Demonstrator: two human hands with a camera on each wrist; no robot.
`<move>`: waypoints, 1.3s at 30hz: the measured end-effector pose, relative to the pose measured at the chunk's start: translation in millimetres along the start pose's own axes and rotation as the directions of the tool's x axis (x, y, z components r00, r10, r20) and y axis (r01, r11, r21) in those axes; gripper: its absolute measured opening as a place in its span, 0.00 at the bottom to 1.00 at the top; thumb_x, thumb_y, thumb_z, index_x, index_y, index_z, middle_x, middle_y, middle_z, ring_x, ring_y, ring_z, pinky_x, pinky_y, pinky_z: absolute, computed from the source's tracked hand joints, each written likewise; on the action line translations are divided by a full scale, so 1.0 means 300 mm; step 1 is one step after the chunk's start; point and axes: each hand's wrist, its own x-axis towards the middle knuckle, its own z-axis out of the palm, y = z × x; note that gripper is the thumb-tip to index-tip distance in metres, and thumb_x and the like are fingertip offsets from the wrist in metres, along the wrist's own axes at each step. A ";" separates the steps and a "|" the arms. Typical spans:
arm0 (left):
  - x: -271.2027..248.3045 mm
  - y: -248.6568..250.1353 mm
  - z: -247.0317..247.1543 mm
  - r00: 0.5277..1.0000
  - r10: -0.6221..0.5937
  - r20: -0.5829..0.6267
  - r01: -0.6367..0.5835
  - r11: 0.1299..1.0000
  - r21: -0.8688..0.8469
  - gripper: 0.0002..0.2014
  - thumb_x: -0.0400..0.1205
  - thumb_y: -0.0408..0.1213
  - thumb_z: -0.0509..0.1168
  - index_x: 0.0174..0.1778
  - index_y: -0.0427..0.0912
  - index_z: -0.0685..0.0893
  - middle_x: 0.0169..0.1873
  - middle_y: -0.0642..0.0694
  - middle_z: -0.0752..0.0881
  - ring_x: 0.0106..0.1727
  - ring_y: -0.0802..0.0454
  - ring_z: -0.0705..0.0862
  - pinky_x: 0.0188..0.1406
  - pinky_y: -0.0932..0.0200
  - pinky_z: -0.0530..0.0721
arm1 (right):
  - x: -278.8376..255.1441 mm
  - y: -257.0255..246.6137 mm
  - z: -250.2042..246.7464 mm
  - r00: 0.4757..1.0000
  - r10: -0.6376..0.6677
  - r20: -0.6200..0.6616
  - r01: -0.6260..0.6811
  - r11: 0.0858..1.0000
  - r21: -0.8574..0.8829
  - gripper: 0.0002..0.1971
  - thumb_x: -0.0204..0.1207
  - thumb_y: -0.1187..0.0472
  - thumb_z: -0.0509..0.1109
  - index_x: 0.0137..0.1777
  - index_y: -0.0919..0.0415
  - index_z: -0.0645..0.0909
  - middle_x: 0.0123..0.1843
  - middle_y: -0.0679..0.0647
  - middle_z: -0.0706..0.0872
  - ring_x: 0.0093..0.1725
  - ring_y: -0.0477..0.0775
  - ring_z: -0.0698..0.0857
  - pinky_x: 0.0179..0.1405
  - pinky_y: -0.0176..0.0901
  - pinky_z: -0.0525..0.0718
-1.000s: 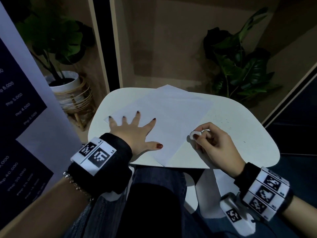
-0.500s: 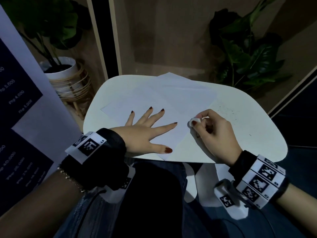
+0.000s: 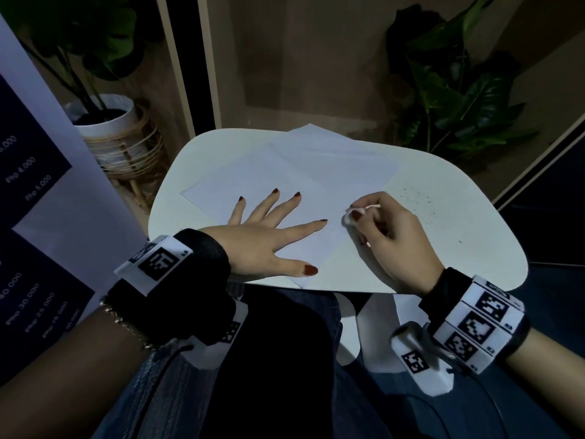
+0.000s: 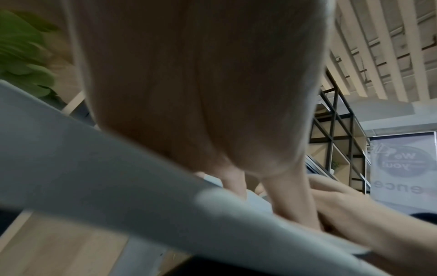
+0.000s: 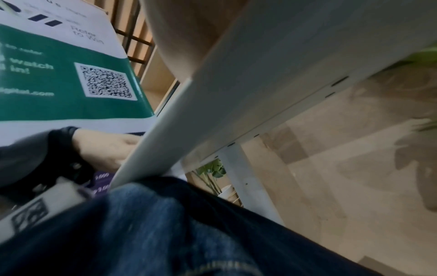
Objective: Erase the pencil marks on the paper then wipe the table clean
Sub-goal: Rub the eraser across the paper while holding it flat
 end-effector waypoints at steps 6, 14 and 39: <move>-0.001 0.003 0.003 1.000 -0.008 -0.006 0.008 1.000 0.021 0.35 0.80 0.70 0.51 0.78 0.80 0.36 0.81 0.59 0.24 0.79 0.55 0.19 0.78 0.34 0.25 | 0.004 -0.017 -0.012 0.998 0.045 -0.043 -0.037 0.983 0.177 0.06 0.85 0.59 0.65 0.48 0.58 0.81 0.33 0.50 0.88 0.42 0.54 0.89 0.47 0.52 0.85; 0.005 0.007 0.000 0.999 -0.030 0.026 0.029 0.998 0.057 0.43 0.69 0.76 0.43 0.78 0.76 0.31 0.81 0.58 0.23 0.79 0.53 0.19 0.77 0.33 0.25 | 0.004 -0.025 0.001 0.995 -0.089 0.049 0.091 0.994 -0.060 0.07 0.82 0.60 0.68 0.41 0.57 0.81 0.28 0.50 0.81 0.29 0.51 0.78 0.33 0.43 0.75; 0.004 0.002 0.006 0.999 -0.025 0.026 0.023 0.998 0.065 0.43 0.66 0.77 0.41 0.76 0.79 0.30 0.80 0.59 0.22 0.79 0.54 0.18 0.78 0.34 0.26 | 0.015 -0.015 -0.017 0.996 -0.089 -0.015 0.089 0.996 -0.026 0.06 0.79 0.63 0.71 0.40 0.56 0.84 0.25 0.49 0.76 0.26 0.45 0.72 0.31 0.36 0.71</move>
